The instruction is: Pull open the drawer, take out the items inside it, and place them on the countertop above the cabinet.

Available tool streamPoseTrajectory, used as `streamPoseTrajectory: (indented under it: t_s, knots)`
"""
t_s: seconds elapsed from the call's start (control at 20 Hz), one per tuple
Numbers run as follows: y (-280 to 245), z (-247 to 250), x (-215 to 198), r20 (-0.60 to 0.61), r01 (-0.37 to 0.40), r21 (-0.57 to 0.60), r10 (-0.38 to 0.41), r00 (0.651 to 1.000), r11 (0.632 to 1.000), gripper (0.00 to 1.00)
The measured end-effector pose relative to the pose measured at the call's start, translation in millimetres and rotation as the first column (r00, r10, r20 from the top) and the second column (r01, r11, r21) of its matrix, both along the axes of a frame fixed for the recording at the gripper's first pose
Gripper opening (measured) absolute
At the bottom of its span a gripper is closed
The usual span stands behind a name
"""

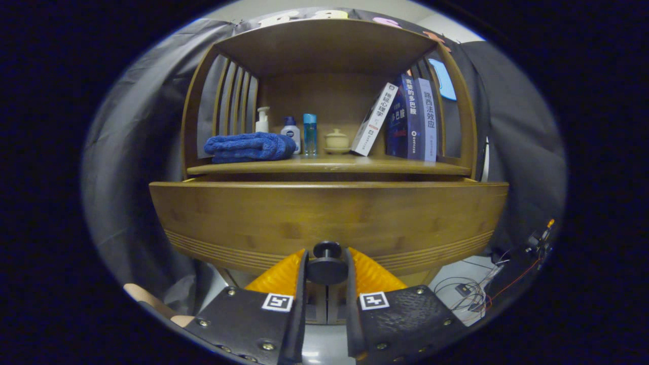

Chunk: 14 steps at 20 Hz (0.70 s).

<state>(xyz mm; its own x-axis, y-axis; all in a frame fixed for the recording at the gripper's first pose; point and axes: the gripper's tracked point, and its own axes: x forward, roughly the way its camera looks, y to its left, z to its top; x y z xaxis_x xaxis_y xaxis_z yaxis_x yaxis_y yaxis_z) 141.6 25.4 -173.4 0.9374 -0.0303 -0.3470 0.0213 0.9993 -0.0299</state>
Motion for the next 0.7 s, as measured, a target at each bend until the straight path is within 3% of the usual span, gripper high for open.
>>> streamPoseTrajectory:
  t_s: [0.7]
  knots:
    - [4,4,-69,-0.053,-0.01,0.019,0.011,0.999,1.0,0.33]
